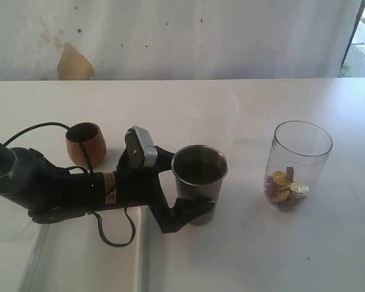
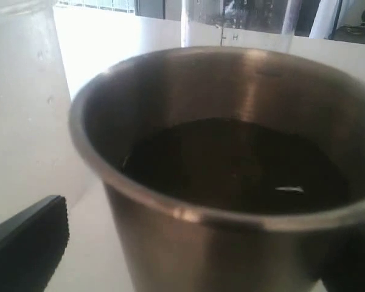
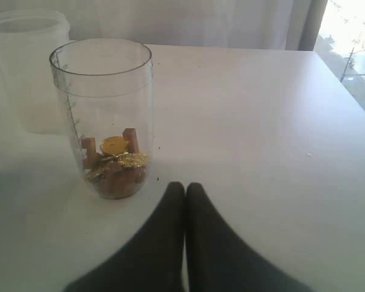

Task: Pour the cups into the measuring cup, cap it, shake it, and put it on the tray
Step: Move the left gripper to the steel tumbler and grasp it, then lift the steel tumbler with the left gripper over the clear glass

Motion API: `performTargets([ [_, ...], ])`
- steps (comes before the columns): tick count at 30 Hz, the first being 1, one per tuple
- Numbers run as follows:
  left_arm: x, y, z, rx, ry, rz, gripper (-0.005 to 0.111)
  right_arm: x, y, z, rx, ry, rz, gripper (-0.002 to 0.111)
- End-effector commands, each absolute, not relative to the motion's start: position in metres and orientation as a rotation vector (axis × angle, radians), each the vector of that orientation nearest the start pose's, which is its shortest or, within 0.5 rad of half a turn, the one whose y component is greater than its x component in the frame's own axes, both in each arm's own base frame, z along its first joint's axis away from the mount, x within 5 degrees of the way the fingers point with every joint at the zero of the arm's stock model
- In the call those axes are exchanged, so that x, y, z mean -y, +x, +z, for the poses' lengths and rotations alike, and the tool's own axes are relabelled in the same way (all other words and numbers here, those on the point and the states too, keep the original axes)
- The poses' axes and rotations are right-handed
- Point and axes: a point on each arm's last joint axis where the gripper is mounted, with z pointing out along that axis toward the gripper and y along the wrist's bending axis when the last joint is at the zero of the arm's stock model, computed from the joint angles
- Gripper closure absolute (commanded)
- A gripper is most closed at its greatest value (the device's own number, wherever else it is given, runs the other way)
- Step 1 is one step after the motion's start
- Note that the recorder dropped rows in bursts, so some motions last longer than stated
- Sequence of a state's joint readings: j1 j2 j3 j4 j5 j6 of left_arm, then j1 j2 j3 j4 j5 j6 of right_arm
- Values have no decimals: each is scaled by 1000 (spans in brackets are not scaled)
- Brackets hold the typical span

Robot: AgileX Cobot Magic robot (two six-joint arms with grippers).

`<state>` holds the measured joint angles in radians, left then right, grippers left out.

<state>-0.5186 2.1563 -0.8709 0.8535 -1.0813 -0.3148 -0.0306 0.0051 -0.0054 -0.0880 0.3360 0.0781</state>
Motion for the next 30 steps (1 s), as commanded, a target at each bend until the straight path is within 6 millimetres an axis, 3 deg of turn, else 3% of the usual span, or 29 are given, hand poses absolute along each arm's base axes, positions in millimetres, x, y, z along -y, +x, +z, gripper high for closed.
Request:
performTargets([
  [1, 240, 293, 93, -1504, 1103, -923, 2, 4, 54, 183, -1818, 43, -53, 108],
  [9, 242, 294, 80, -1480, 1099, -940, 2, 4, 54, 183, -1818, 43, -53, 108],
  [16, 251, 308, 83, -1462, 1076, -979, 2, 4, 54, 183, -1818, 43, -53, 108],
  [21, 252, 307, 76, -1462, 1082, -996, 2, 4, 54, 183, -1818, 43, -53, 108],
  [30, 257, 311, 81, -1437, 1055, -1015, 2, 4, 54, 183, -1818, 43, -53, 108],
])
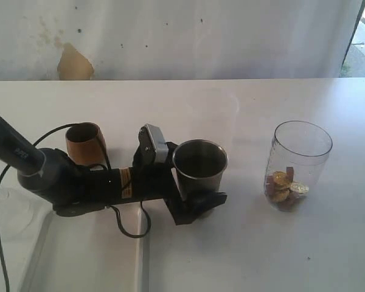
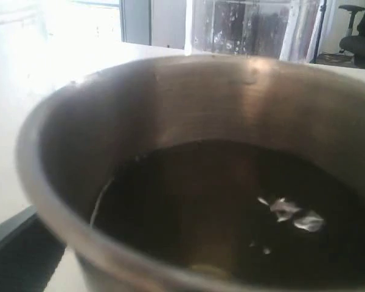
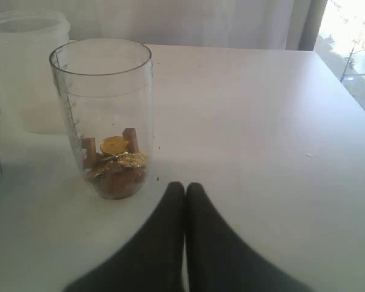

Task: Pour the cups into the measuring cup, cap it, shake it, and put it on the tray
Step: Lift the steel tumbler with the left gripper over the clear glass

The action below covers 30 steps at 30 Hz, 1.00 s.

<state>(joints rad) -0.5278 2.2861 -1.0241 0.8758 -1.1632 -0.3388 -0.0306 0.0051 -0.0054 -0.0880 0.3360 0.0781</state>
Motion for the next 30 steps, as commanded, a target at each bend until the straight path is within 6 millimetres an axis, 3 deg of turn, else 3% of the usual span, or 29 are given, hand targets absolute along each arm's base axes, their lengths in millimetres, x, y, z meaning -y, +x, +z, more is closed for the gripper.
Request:
performTargets([
  [1, 257, 311, 81, -1440, 1054, -1020, 2, 4, 54, 183, -1818, 43, -53, 108],
  [30, 258, 311, 85, -1445, 988, -1078, 2, 4, 54, 183, -1818, 43, -53, 108],
])
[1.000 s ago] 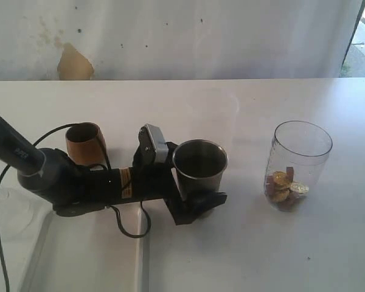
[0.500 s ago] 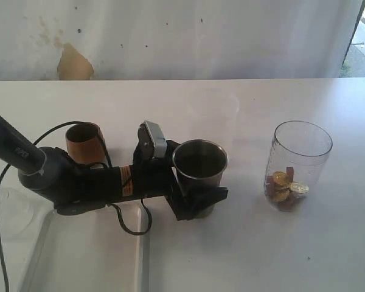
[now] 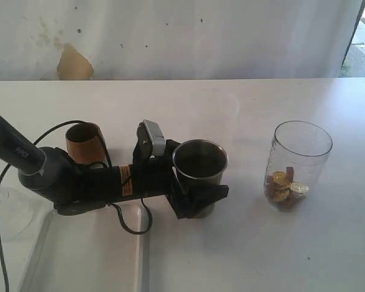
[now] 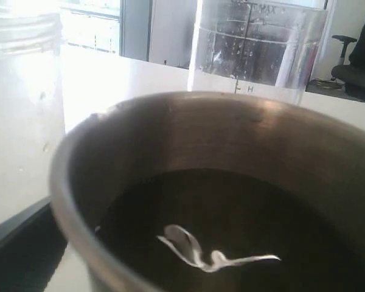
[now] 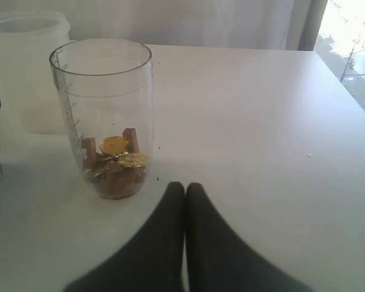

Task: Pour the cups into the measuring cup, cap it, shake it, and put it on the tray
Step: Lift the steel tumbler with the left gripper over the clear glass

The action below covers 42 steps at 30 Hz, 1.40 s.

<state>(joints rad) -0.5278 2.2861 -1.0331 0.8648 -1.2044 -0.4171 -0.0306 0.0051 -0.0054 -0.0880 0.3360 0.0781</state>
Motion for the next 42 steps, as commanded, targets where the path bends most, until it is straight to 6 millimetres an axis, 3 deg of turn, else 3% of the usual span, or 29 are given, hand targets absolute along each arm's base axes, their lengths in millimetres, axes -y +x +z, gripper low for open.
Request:
performTargets([
  [1, 259, 311, 86, -1446, 981, -1078, 2, 4, 54, 183, -1818, 43, -53, 108],
  [9, 276, 310, 88, -1434, 1025, -1021, 2, 4, 54, 183, -1818, 43, -53, 108],
  [16, 277, 313, 89, -1439, 1010, -1019, 6, 4, 54, 183, -1818, 43, -53, 108],
  [19, 277, 312, 89, -1443, 1014, -1016, 28, 4, 54, 183, -1818, 43, -53, 108],
  [20, 277, 312, 88, -1445, 1022, -1015, 41, 4, 54, 183, -1818, 43, -53, 108],
  [22, 277, 310, 87, -1446, 1055, -1015, 69, 4, 54, 183, -1818, 43, -53, 108],
  [24, 278, 307, 86, -1429, 1105, -1027, 106, 4, 54, 183, -1818, 43, -53, 108],
  [31, 280, 303, 96, -1339, 1090, -1095, 107, 4, 54, 183, -1818, 43, -53, 108],
  [42, 278, 299, 180, -1246, 1055, -1129, 107, 4, 54, 183, -1818, 43, -53, 108],
])
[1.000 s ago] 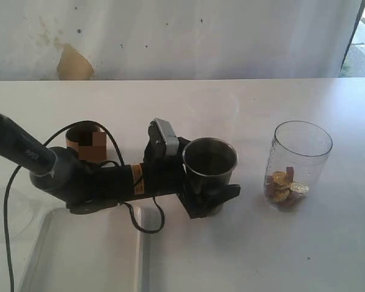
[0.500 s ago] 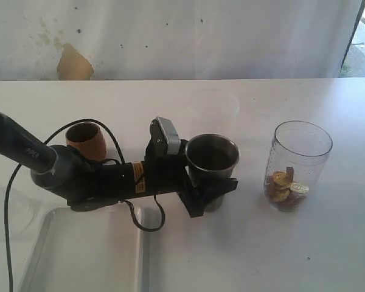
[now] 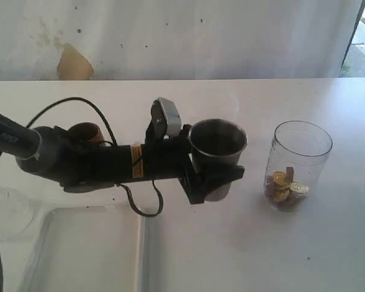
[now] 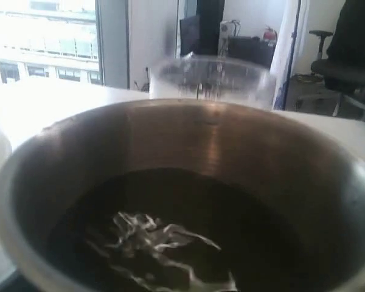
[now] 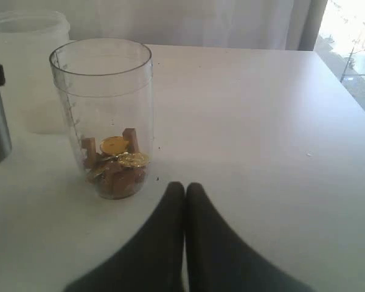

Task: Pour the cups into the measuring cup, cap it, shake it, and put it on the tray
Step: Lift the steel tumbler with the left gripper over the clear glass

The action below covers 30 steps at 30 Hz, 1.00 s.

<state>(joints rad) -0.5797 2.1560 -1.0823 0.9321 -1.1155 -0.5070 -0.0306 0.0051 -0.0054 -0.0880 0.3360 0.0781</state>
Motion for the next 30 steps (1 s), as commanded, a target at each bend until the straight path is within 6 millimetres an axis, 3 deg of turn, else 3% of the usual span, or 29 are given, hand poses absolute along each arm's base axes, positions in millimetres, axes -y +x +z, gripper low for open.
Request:
performTargets([
  [1, 278, 297, 188, -1228, 1059, -1119, 107, 4, 54, 183, -1818, 43, -53, 108],
  [7, 292, 300, 223, -1307, 1090, -951, 107, 4, 54, 183, -1818, 43, -53, 108],
  [14, 322, 315, 253, -1246, 1094, -890, 107, 4, 54, 183, -1818, 43, -53, 108],
  [21, 348, 338, 252, -1309, 1098, -735, 107, 4, 54, 183, -1818, 43, -53, 108],
  [30, 363, 359, 240, -1268, 1130, -648, 107, 4, 54, 183, -1818, 43, -53, 108],
])
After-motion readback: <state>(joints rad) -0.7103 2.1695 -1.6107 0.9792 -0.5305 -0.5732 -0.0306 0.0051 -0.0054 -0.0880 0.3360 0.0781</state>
